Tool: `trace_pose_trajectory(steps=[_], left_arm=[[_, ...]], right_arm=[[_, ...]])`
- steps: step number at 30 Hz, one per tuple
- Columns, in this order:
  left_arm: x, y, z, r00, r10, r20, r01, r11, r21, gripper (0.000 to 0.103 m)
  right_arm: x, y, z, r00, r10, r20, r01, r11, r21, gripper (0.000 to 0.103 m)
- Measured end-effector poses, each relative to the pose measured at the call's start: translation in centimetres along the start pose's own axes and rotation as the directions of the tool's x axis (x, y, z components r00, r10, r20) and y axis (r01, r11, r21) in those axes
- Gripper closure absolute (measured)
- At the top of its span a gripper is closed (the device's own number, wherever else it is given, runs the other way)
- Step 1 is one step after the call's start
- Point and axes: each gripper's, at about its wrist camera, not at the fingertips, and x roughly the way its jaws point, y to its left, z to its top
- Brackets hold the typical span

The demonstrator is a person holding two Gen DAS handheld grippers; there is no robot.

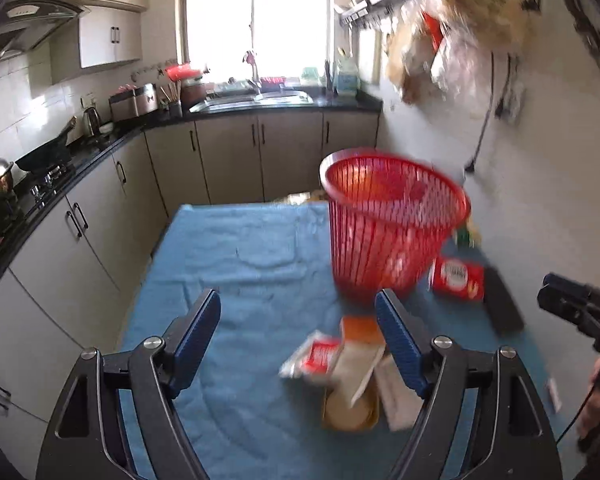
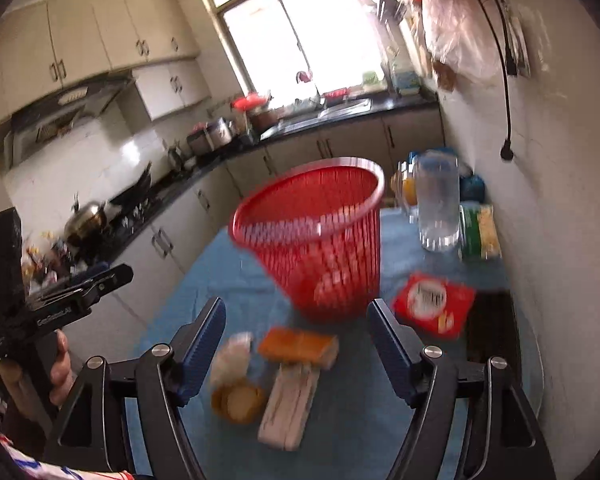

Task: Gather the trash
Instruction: 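Move both tools to the white paper bag and white medicine box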

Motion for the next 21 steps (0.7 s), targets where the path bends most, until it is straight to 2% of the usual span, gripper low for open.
trace_pose_trajectory(steps=[7, 12, 17, 21], left_arm=[[3.8, -0.3, -5.2, 0.989, -0.029, -0.142, 0.027, 1.000, -0.013, 0.023], [6.8, 0.0, -7.1, 0.977, -0.063, -0.204, 0.049, 0.996, -0.072, 0.023], [9.1, -1.2, -7.6, 0.976, -0.032, -0.216, 0.034, 0.999, 0.004, 0.023], [10.3, -2.3, -7.3, 0.978, 0.002, -0.207, 0.016, 0.996, 0.084, 0.023]], right_arm=[[0.4, -0.2, -5.0, 0.994, 0.006, -0.109, -0.007, 1.000, -0.005, 0.025], [1.4, -0.9, -7.4, 0.986, 0.024, -0.164, -0.020, 1.000, 0.022, 0.025], [2.8, -1.2, -8.7, 0.979, 0.041, -0.199, -0.034, 0.999, 0.041, 0.023], [5.8, -1.8, -9.5, 0.962, 0.078, -0.263, -0.056, 0.994, 0.090, 0.023]])
